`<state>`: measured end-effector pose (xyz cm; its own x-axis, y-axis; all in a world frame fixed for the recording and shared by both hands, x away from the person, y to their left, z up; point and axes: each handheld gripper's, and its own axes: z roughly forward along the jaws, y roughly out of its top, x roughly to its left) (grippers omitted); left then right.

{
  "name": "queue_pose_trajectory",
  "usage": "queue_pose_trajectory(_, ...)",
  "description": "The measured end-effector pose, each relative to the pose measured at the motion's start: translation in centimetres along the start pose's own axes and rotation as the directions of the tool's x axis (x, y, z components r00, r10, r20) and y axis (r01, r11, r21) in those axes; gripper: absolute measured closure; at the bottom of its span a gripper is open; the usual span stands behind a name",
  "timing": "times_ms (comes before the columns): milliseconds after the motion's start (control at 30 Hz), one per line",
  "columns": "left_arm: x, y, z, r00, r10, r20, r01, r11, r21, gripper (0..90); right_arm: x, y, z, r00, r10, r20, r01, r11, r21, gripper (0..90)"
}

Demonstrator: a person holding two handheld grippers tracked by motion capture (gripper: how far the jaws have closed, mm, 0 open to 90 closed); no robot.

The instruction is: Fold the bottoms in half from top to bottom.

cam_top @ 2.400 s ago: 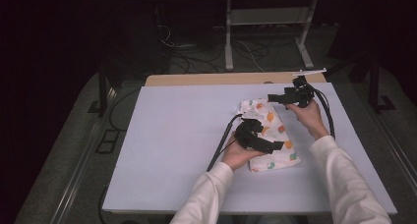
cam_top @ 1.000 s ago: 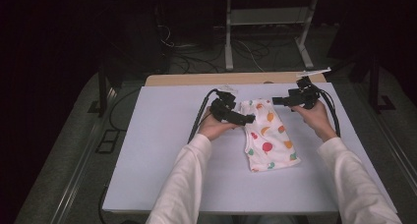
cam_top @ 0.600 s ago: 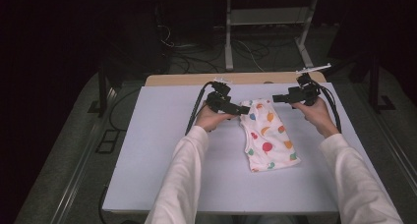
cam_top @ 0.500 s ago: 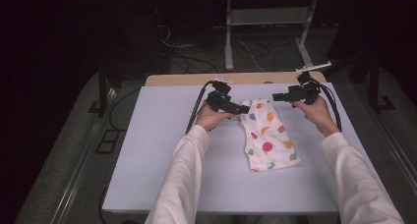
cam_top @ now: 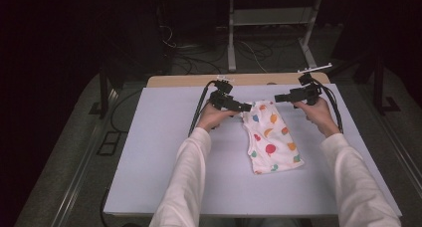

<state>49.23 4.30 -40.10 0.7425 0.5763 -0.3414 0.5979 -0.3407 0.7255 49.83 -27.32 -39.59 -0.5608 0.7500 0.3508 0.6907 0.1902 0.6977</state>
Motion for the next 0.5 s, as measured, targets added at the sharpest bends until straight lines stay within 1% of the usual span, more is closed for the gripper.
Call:
queue_pose_trajectory(67,0.4,-0.2,0.0,0.9999,-0.015,-0.007,0.015,0.9999,0.004,0.1,-0.1,-0.2,0.2,0.9999,0.007,-0.011,-0.007,1.0,0.004,0.0)
queue_pose_trajectory(167,0.8,-0.4,0.3,0.9993,-0.036,-0.012,0.036,0.9993,0.006,0.1,-0.2,-0.4,0.6,0.9999,0.011,-0.001,-0.011,1.0,0.026,0.0)
queue_pose_trajectory(200,0.9,-0.4,0.4,0.9991,-0.04,-0.01,0.04,0.9992,0.008,0.2,-0.2,-0.5,0.7,0.9999,0.015,-0.002,-0.015,0.999,0.029,0.0)
queue_pose_trajectory(267,1.0,-0.6,0.6,0.998,-0.063,0.001,0.063,0.998,0.004,1.3,-0.2,-0.7,1.0,0.9998,0.021,-0.005,-0.021,0.999,0.037,0.0)
queue_pose_trajectory(300,1.0,-0.7,0.8,0.9979,-0.064,-0.002,0.065,0.9979,0.005,3.7,-0.2,-0.7,1.2,0.9998,0.022,0.001,-0.022,0.999,0.045,0.0)
queue_pose_trajectory(367,1.1,-0.9,1.1,0.9976,-0.069,0.009,0.069,0.9975,0.012,4.8,-0.3,-0.9,1.5,0.9996,0.027,0.005,-0.027,0.998,0.05,0.0)
queue_pose_trajectory(400,1.0,-0.9,1.3,0.9974,-0.072,0.008,0.072,0.9973,0.016,5.6,-0.3,-1.0,1.6,0.9994,0.035,0.004,-0.035,0.998,0.049,0.0)
queue_pose_trajectory(433,1.1,-1.0,1.5,0.9978,-0.066,-0.003,0.066,0.9975,0.024,5.7,-0.4,-1.1,1.7,0.9992,0.041,0.005,-0.041,0.998,0.049,0.0)
queue_pose_trajectory(500,1.2,-1.2,1.8,0.9971,-0.076,0.001,0.076,0.9968,0.025,7.0,-0.5,-1.5,2.0,0.9989,0.048,0.004,-0.048,0.998,0.05,0.0)
